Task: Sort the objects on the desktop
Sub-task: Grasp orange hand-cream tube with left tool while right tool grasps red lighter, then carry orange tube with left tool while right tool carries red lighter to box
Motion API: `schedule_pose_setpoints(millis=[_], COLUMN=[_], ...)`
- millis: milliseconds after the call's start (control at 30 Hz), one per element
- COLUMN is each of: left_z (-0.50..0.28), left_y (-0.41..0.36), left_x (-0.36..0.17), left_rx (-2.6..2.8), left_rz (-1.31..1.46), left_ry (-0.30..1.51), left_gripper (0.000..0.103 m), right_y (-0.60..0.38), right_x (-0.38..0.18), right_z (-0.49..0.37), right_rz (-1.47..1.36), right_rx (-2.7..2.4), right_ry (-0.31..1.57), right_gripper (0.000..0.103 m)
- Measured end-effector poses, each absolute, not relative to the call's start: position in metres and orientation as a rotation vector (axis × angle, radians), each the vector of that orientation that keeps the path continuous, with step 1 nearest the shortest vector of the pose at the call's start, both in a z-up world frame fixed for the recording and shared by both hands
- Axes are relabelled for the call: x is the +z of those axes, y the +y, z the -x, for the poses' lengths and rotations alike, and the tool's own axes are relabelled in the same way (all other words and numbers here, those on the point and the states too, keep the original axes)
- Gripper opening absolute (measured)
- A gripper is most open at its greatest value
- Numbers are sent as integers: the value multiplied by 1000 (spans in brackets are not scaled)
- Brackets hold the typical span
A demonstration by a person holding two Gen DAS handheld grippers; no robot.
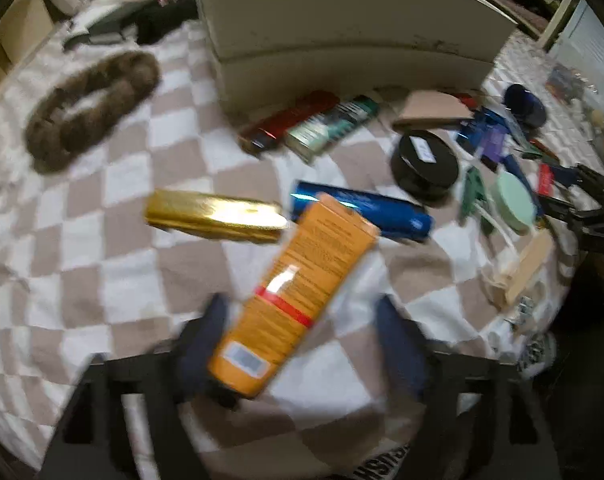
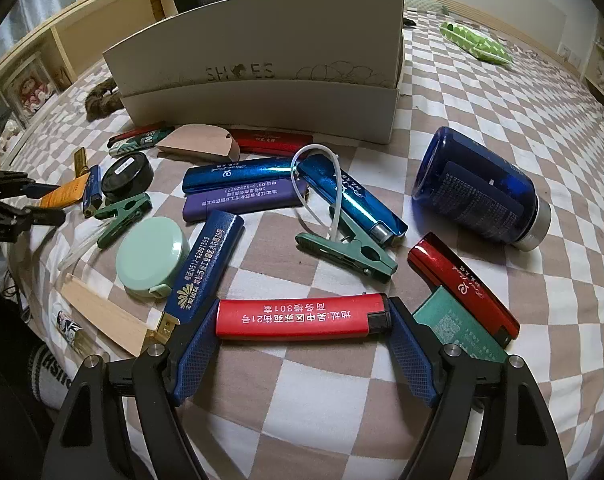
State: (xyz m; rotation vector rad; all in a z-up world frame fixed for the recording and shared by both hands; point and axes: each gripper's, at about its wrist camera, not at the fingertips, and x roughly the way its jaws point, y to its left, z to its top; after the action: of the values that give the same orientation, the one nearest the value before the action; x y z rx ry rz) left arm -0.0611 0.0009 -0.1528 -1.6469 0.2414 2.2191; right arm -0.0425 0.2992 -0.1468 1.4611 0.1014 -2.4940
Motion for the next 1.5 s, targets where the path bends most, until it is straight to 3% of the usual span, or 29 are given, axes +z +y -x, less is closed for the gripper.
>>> schedule_pose_setpoints(millis=[167,267,333,433,500,1133,1500], left_z=[55,55,57,58,58,44,39], left_y=[6,1,-8,-16,-14,-14,-13], left_x=[-153,-150,-147,-145,-144,-126,-84], left_rx=[2265,2301,2327,2350,2358,2447,2507], left_rz=[1627,1620,1622,1621,1613,1498,1347], left_ry=[301,274,221,186,191,128,26], left_gripper=[88,70,52,35,30,28,28], right_y=[298,298,298,299,298,294,293], right_x=[-147,-146,-146,-145,-145,-124,-64], right_z=[41,40,40,40,39,24,17], right_rz=[-1470,-1474,-1478,-1484,-1486,-1401,-1242], right_rx=[-2508,-2514,-2518,-2523,-2529,-2617,-2639], right_ry=[97,92,86,75,71,41,-72], right_gripper=[81,81,81,81,81,81,81])
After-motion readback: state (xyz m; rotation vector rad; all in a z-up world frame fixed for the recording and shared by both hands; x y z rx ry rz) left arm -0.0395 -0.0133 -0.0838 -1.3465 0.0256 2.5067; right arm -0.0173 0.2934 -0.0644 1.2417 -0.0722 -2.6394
